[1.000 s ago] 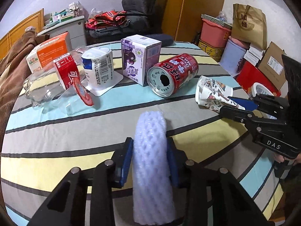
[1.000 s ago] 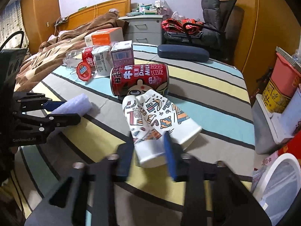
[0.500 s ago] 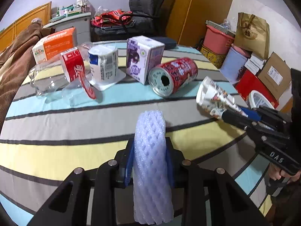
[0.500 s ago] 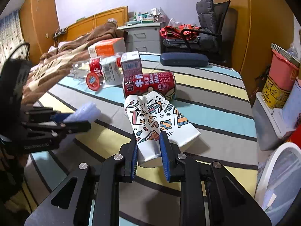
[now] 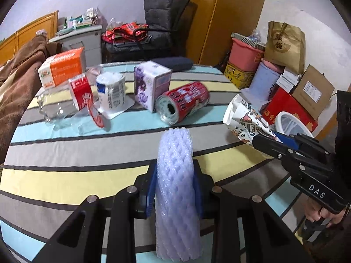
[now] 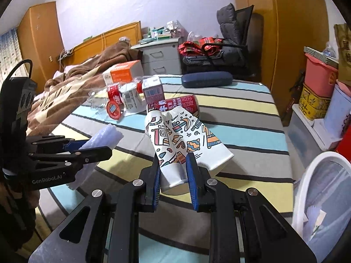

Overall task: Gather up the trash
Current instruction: 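Carry the foam net and paper cup over the wastebasket and open both grippers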

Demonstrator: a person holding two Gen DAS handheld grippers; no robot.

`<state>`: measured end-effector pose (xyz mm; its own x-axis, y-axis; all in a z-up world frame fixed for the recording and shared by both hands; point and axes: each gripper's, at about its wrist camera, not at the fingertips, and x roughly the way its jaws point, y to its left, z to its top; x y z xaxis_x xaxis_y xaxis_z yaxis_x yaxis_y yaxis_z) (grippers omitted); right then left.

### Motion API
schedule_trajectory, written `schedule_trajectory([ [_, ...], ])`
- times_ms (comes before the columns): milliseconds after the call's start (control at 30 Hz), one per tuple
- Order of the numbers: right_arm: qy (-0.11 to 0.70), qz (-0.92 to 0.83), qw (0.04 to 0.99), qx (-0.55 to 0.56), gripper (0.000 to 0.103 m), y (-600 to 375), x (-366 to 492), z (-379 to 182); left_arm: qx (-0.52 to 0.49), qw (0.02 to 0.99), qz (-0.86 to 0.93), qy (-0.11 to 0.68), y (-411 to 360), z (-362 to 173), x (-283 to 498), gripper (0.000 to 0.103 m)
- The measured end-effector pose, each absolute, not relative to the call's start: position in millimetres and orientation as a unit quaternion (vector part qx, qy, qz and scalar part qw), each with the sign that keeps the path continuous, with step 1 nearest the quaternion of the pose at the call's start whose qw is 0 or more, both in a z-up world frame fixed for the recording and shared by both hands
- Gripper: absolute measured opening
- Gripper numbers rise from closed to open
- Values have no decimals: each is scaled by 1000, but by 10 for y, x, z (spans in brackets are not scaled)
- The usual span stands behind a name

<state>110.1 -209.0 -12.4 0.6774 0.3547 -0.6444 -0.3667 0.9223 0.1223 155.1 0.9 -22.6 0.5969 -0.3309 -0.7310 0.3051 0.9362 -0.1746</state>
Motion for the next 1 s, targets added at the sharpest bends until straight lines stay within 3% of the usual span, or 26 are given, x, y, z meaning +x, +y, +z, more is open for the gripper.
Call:
schedule_trajectory([
  [1000, 286, 52, 954, 80, 23, -3218, 595, 147, 34, 892, -292, 344, -1372, 336, 1188, 31],
])
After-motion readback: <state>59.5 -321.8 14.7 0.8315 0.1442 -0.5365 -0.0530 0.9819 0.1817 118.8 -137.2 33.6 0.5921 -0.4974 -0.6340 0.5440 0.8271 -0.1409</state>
